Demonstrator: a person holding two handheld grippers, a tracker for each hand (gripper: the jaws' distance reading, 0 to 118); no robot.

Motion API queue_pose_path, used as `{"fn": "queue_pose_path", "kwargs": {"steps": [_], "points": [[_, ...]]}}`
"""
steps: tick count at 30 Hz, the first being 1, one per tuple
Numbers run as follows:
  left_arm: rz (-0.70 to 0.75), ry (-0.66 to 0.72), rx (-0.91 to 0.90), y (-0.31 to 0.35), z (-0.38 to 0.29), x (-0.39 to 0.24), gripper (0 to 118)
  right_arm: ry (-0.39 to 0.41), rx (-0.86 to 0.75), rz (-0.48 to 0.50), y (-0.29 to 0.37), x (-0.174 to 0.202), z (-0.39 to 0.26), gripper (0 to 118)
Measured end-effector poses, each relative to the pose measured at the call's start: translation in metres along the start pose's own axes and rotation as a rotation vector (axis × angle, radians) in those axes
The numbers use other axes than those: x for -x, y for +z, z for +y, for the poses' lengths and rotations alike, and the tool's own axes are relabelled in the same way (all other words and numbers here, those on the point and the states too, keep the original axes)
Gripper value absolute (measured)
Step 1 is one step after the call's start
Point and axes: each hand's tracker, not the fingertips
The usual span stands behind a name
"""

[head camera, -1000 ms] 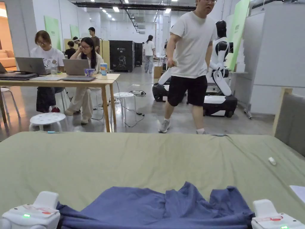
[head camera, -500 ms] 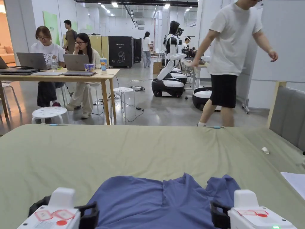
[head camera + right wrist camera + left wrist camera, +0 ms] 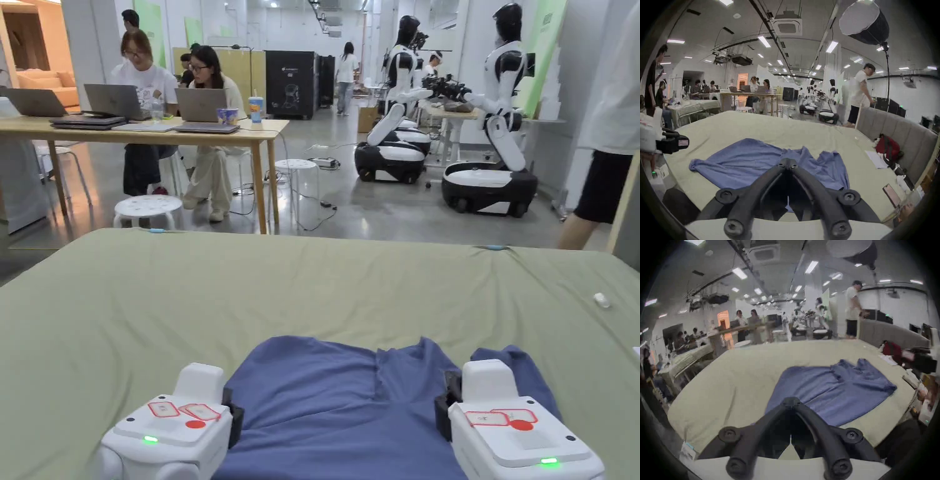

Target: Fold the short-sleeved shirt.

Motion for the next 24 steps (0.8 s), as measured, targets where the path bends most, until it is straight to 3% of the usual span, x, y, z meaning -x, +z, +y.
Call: {"fn": "queue_pose_path", "kwargs": {"steps": [3,8,9,10,11,12,14,19,20,21,24], "points": [[-0.009,0.178,0.112,-0.019,-0.016,0.062,0,-0.014,0.014,0.019,-0.006,0.001,-0.006,0],[0.045,0.128,0.209,-0.041,-0.028,0.104,2,-0.002,0.046,0.036,-0.016,0.012,-0.009,0],[0.025,0.128,0.224,-0.046,-0.029,0.106,25,-0.002,0.05,0.045,-0.009,0.017,-0.004,0],[0.009,0.117,0.238,-0.05,-0.03,0.105,63,0.0,0.055,0.048,-0.01,0.019,-0.003,0],[-0.018,0.099,0.263,-0.055,-0.033,0.106,111,0.006,0.058,0.049,-0.011,0.021,-0.004,0],[-0.027,0.09,0.293,-0.062,-0.037,0.104,118,0.01,0.06,0.051,-0.012,0.022,-0.004,0],[-0.024,0.074,0.293,-0.073,-0.042,0.099,97,0.013,0.072,0.048,-0.02,0.017,-0.005,0],[-0.015,0.096,0.359,-0.11,-0.066,0.099,94,0.004,0.103,0.015,-0.024,0.004,-0.013,0],[-0.025,0.104,0.381,-0.116,-0.071,0.098,87,0.004,0.113,0.005,-0.025,0.0,-0.016,0],[-0.047,0.117,0.415,-0.121,-0.075,0.097,75,0.004,0.13,-0.003,-0.029,-0.004,-0.019,0],[-0.063,0.122,0.385,-0.114,-0.07,0.09,12,-0.014,0.179,-0.022,-0.04,-0.021,-0.025,0]]}}
